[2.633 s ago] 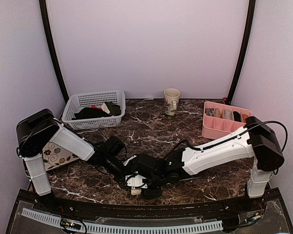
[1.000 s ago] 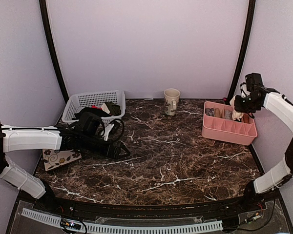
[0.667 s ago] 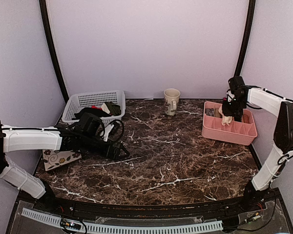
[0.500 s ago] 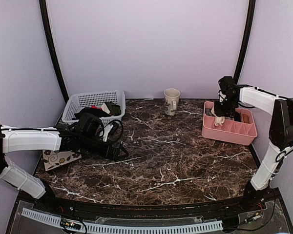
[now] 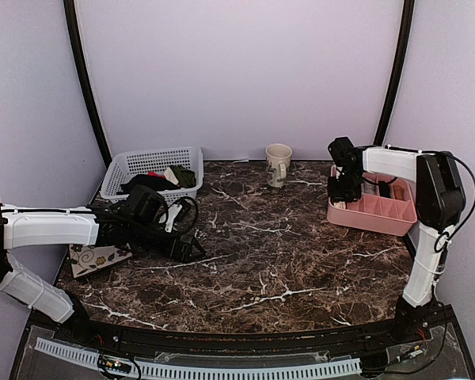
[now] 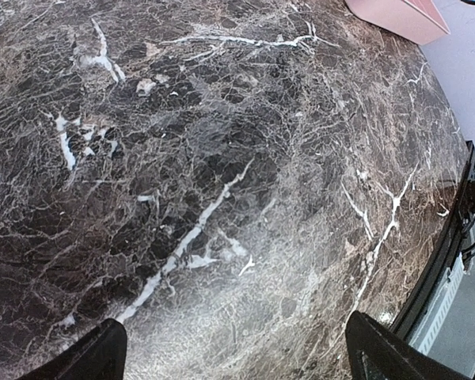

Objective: Roll the underwear
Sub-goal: Place the underwear in the storage box.

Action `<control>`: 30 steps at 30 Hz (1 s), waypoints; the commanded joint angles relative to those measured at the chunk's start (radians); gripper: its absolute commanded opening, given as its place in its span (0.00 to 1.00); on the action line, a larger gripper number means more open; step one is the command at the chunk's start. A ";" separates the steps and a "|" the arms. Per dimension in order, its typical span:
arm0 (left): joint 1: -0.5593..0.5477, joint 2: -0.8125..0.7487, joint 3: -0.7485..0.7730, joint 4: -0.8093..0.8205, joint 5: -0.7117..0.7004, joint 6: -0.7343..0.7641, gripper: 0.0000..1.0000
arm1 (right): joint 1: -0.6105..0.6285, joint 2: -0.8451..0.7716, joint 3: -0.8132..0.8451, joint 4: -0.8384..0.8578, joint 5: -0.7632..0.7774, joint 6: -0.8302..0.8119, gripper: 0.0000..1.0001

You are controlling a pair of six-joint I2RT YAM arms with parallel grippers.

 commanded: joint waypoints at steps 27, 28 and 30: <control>0.000 -0.009 0.033 -0.045 -0.021 0.030 0.99 | -0.070 -0.090 0.022 0.006 -0.157 0.044 0.56; 0.000 -0.014 0.034 -0.045 -0.023 0.031 0.99 | -0.070 -0.110 0.025 0.007 -0.165 0.036 0.57; -0.001 -0.024 0.041 -0.047 -0.035 0.033 0.99 | -0.070 -0.157 0.021 0.013 -0.183 0.018 0.59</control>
